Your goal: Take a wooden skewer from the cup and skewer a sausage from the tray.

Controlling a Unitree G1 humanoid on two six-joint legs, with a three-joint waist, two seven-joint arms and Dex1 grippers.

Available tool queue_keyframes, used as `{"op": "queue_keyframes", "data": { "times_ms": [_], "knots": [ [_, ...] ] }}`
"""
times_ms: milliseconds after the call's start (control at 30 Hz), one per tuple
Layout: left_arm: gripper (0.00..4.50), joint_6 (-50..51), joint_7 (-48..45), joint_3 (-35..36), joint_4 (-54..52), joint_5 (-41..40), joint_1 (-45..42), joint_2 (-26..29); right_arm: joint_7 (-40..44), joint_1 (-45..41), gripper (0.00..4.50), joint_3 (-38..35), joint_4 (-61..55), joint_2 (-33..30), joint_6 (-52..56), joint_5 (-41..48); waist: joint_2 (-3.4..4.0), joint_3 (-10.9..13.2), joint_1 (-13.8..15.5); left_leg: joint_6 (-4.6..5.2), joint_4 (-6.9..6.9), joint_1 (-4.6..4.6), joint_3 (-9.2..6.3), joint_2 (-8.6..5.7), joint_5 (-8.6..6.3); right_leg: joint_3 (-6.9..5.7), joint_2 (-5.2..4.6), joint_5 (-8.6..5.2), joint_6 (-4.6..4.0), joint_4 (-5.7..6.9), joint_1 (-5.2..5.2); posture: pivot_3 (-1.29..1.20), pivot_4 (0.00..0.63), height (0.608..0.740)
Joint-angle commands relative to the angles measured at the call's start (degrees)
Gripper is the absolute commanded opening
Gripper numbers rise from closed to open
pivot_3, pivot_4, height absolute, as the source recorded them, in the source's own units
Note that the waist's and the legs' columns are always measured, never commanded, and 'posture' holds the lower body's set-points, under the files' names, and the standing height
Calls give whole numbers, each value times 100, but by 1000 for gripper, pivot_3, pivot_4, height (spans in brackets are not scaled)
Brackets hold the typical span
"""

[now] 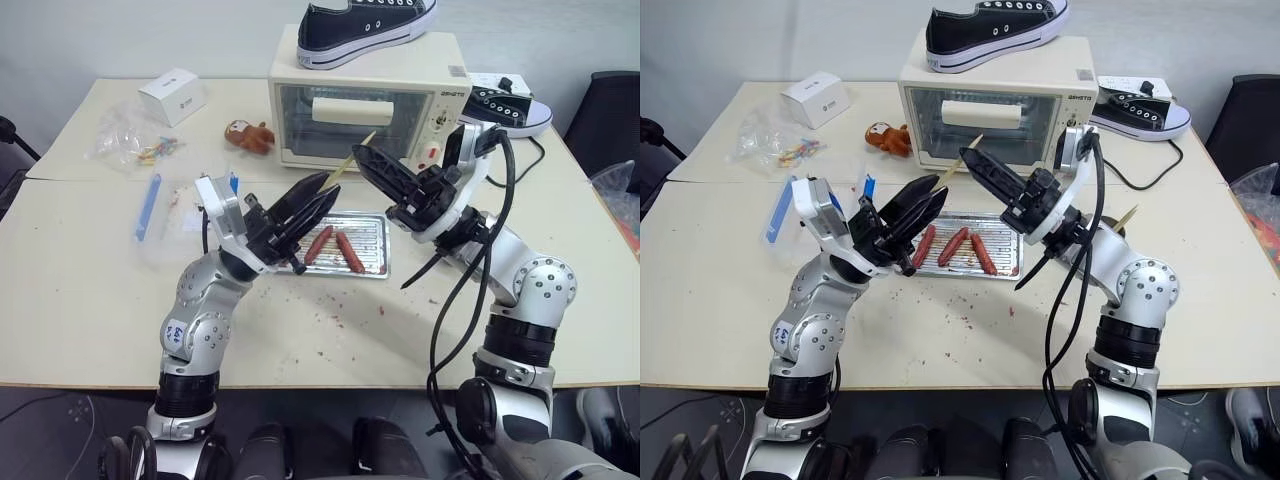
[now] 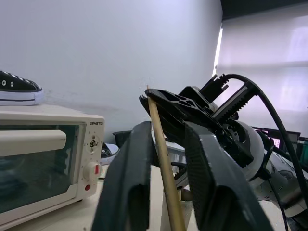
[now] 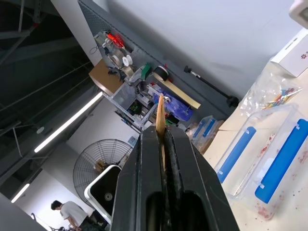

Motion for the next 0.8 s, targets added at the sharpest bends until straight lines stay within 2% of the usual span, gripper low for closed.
{"op": "queue_keyframes", "data": {
  "times_ms": [33,167,300,367,533,633,800],
  "knots": [
    [35,-99,10,-22,-94,41,-80,-8,5,40,0,67,-288,-104,-208,239,0,0,2,0,0,0,0,1,0,-1,0,0,0,0,0,0,150,740],
    [35,62,135,49,-146,-138,-106,-20,-110,140,0,125,-283,-214,-216,612,0,0,4,0,0,0,0,1,0,0,0,0,0,-1,0,0,150,740],
    [0,181,164,141,-230,-225,-79,93,-6,237,997,147,-453,-554,-347,482,0,0,4,0,0,-1,-1,2,0,0,0,0,0,-2,0,0,150,740],
    [0,255,59,320,-281,-248,39,386,474,489,1687,177,-708,-1121,-389,-100,0,0,15,0,0,-1,-1,2,0,0,0,0,0,-3,0,0,150,740],
    [0,370,-342,1060,-217,-350,746,1375,2857,1948,3425,829,-1571,-2843,-1438,-2332,0,0,10,2,-17,-3,-5,1,-2,-5,3,0,0,-28,1,0,150,740],
    [0,431,-545,1580,-204,-443,1402,1834,3656,2777,4471,1001,-1553,-3361,-2332,-3398,-3,2,-8,1,-21,4,3,3,-2,1,12,1,1,-31,2,0,150,740],
    [0,524,-674,2429,-256,-637,2560,2233,4438,3700,4493,1046,-1151,-3814,-3480,-4640,-6,3,15,0,-14,13,1,9,-2,5,11,2,1,-48,8,0,150,740]
  ]
}}
